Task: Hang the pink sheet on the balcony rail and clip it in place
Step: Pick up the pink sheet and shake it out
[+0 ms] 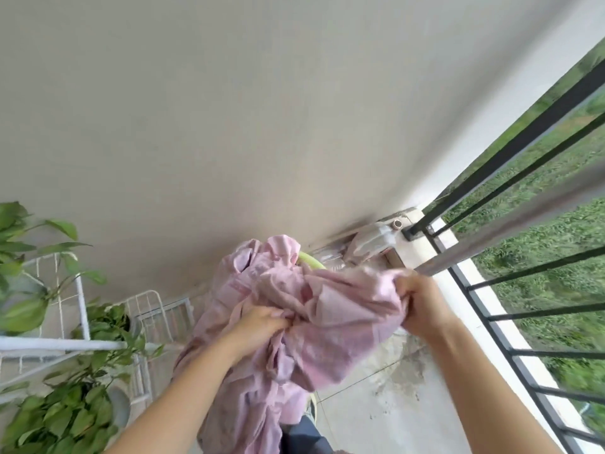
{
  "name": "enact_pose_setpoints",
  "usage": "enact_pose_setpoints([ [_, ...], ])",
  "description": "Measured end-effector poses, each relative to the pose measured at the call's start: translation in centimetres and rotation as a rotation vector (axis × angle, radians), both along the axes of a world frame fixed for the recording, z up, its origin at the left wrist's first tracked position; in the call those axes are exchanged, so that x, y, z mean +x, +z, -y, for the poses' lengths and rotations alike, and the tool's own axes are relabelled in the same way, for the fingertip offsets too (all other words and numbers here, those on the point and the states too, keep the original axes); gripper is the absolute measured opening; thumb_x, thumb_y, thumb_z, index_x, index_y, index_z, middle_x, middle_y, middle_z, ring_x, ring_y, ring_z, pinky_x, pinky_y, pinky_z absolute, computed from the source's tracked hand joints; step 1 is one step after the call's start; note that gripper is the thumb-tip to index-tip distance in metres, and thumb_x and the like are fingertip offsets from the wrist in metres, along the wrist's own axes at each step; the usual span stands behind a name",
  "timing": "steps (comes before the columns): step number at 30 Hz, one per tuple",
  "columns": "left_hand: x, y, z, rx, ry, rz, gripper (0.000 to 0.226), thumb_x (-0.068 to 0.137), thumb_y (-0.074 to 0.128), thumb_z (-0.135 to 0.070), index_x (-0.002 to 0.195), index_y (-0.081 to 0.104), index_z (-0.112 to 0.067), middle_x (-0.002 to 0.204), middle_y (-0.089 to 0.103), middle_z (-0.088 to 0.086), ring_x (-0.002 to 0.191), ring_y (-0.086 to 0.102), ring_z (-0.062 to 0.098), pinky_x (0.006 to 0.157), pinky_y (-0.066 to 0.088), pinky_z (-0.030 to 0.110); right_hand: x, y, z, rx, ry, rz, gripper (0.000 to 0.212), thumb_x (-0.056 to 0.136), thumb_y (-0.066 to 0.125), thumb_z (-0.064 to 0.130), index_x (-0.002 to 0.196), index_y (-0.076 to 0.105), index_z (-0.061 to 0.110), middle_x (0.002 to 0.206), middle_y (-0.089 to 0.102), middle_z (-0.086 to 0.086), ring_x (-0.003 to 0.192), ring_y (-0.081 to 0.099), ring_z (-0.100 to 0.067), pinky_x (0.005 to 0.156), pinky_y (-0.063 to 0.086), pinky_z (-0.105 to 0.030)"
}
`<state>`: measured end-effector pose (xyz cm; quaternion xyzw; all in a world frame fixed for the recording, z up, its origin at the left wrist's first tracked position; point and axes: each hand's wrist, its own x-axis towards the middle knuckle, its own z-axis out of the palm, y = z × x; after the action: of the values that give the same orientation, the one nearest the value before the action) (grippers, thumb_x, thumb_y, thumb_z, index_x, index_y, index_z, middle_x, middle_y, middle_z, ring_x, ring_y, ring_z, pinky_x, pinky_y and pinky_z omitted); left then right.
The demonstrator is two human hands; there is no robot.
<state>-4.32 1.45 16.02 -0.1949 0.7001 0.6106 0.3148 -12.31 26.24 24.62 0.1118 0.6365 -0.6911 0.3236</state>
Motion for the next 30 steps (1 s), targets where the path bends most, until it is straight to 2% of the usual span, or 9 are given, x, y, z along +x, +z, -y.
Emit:
enact_pose_setpoints([
  [4, -1.3, -5.9, -0.7, -0.234, 0.088, 0.068, 0.009, 0.071, 0.068, -0.022, 0.079, 0.063, -0.021, 0.079, 0.069, -0.002, 0.077, 0.063, 0.014, 0.085, 0.051, 0.033, 1.3, -8.6, -0.2, 0.663, 0.223, -0.043, 0.018, 0.068, 0.047, 0.000, 0.052, 0.050, 0.005, 0.055, 0.049, -0.005, 0.056, 0.046, -0.015, 0.057, 0.037, -0.029],
  [10, -6.6, -12.7, 2.6, -0.776, 0.535, -0.114, 0.040, 0.087, 0.057, -0.014, 0.126, 0.054, -0.009, 0.131, 0.052, 0.018, 0.127, 0.039, 0.035, 0.103, 0.023, 0.035, 1.0, -13.9, 4.4, 0.872, 0.038, -0.174, 0.037, 0.082, 0.049, 0.009, 0.115, 0.061, 0.022, 0.113, 0.061, -0.003, 0.108, 0.055, -0.024, 0.090, 0.044, -0.036],
  [14, -7.9, -19.0, 6.0, -0.939, 0.038, 0.175, 0.063, 0.088, 0.056, -0.036, 0.145, 0.029, -0.038, 0.159, 0.012, 0.008, 0.143, 0.004, 0.037, 0.112, 0.014, 0.054, 1.7, -15.5, 8.4, 0.710, 0.418, -0.326, 0.074, 0.072, 0.053, 0.043, 0.142, 0.028, 0.050, 0.151, 0.022, 0.009, 0.137, 0.025, -0.017, 0.110, 0.032, -0.037],
  [16, -7.9, -20.9, 6.9, -0.946, -0.144, 0.220, 0.037, 0.093, 0.050, -0.035, 0.130, 0.050, -0.038, 0.153, 0.030, 0.009, 0.143, 0.010, 0.038, 0.111, 0.016, 0.059, 2.1, -17.5, 9.8, 0.818, 0.692, -0.362, 0.081, 0.076, 0.060, 0.050, 0.143, 0.015, 0.057, 0.158, 0.002, 0.010, 0.145, 0.007, -0.020, 0.116, 0.023, -0.044],
  [19, -8.5, -20.2, 7.9, -0.748, 0.164, 0.045, 0.023, 0.097, 0.046, -0.023, 0.103, 0.064, -0.011, 0.112, 0.064, 0.020, 0.113, 0.055, 0.037, 0.090, 0.042, 0.039, 2.3, -20.7, 10.4, 0.975, 0.864, -0.326, 0.079, 0.085, 0.058, 0.036, 0.146, 0.011, 0.053, 0.160, -0.009, 0.009, 0.147, -0.001, -0.024, 0.115, 0.022, -0.053],
  [21, -8.7, -16.2, 9.1, -0.521, 0.379, -0.071, 0.021, 0.099, 0.046, -0.019, 0.103, 0.065, -0.010, 0.108, 0.068, 0.016, 0.103, 0.062, 0.029, 0.080, 0.042, 0.030, 2.2, -22.2, 9.7, 1.052, 0.853, -0.310, 0.075, 0.085, 0.053, 0.012, 0.146, 0.023, 0.044, 0.158, 0.013, 0.001, 0.142, 0.021, -0.027, 0.106, 0.038, -0.045],
  [24, -7.3, -7.9, 10.5, -0.115, 0.528, -0.152, 0.023, 0.100, 0.046, -0.024, 0.112, 0.065, -0.021, 0.113, 0.069, -0.004, 0.105, 0.063, 0.010, 0.093, 0.045, 0.030, 1.4, -21.7, 8.3, 1.004, 0.598, -0.238, 0.061, 0.072, 0.044, -0.003, 0.120, 0.061, 0.031, 0.119, 0.062, -0.002, 0.110, 0.058, -0.027, 0.078, 0.047, -0.029],
  [26, -6.1, -2.8, 10.3, 0.079, 0.530, -0.194, 0.025, 0.098, 0.047, -0.024, 0.114, 0.065, -0.023, 0.114, 0.070, -0.004, 0.106, 0.064, 0.011, 0.092, 0.046, 0.031, 0.4, -19.5, 7.8, 0.957, 0.370, -0.178, 0.049, 0.066, 0.039, -0.001, 0.087, 0.070, 0.031, 0.086, 0.068, 0.004, 0.083, 0.063, -0.020, 0.060, 0.041, -0.023],
  [30, -5.0, 6.4, 8.9, 0.345, 0.555, -0.275, 0.027, 0.083, 0.051, -0.018, 0.096, 0.074, -0.018, 0.102, 0.073, 0.003, 0.095, 0.069, 0.015, 0.079, 0.055, 0.023, -2.3, -11.9, 7.5, 0.691, 0.064, -0.131, 0.025, 0.084, 0.053, 0.003, 0.081, 0.076, 0.013, 0.078, 0.074, -0.002, 0.078, 0.067, -0.019, 0.070, 0.049, -0.028],
])
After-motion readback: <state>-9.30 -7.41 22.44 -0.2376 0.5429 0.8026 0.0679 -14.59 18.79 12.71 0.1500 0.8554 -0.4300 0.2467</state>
